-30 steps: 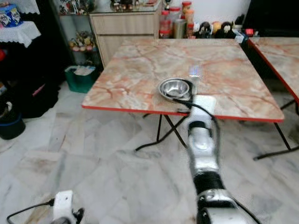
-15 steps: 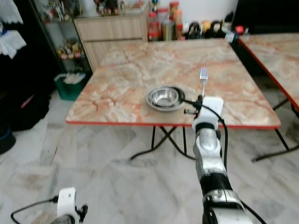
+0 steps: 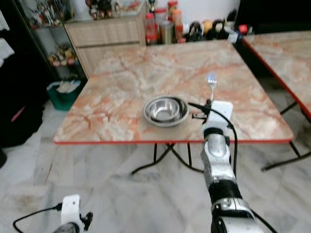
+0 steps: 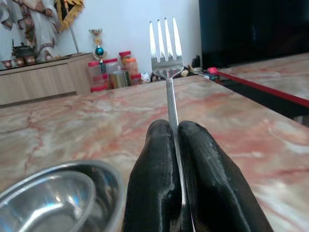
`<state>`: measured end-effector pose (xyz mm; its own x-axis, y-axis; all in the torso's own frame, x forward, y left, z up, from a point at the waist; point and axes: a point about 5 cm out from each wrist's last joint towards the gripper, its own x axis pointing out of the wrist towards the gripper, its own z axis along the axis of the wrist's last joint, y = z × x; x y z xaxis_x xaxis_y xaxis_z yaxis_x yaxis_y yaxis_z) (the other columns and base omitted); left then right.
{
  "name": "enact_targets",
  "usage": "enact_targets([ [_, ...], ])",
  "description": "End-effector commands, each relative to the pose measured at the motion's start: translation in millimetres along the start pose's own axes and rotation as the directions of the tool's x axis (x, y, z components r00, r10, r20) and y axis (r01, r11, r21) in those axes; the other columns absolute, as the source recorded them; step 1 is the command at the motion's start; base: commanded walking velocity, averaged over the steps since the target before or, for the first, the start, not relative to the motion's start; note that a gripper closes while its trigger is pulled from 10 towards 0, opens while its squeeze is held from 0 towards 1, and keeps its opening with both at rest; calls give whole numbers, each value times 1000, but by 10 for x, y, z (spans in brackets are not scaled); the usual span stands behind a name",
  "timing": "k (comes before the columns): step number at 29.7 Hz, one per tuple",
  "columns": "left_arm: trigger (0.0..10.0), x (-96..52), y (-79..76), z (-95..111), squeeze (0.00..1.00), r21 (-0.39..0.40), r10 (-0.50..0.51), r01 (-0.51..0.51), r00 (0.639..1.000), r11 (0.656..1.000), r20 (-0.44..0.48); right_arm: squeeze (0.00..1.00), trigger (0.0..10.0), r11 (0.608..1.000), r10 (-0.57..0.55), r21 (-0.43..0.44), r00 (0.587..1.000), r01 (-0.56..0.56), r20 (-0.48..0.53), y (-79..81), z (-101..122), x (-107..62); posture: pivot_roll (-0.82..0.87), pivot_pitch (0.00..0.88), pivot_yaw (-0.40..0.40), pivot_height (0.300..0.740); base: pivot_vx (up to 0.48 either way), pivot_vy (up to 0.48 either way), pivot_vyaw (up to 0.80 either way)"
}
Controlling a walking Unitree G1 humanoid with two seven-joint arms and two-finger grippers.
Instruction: Setting the table
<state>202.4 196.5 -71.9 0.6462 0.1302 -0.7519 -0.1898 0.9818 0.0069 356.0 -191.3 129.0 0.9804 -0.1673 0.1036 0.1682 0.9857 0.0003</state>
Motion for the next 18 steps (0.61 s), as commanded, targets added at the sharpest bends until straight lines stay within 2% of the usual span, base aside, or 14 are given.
enact_targets([
  [1,10000,-1,101,19,0,14,26,-26,1000,1000,4,0,10000,999,32,16,999,-33,5,132,37,19,-19,0,84,740,356,0,-800],
  [18,10000,-6,109,-11,0,13,27,-27,1000,1000,-7,0,10000,999,38,-6,999,-38,6,120,51,25,-19,0,82,740,355,0,-31],
])
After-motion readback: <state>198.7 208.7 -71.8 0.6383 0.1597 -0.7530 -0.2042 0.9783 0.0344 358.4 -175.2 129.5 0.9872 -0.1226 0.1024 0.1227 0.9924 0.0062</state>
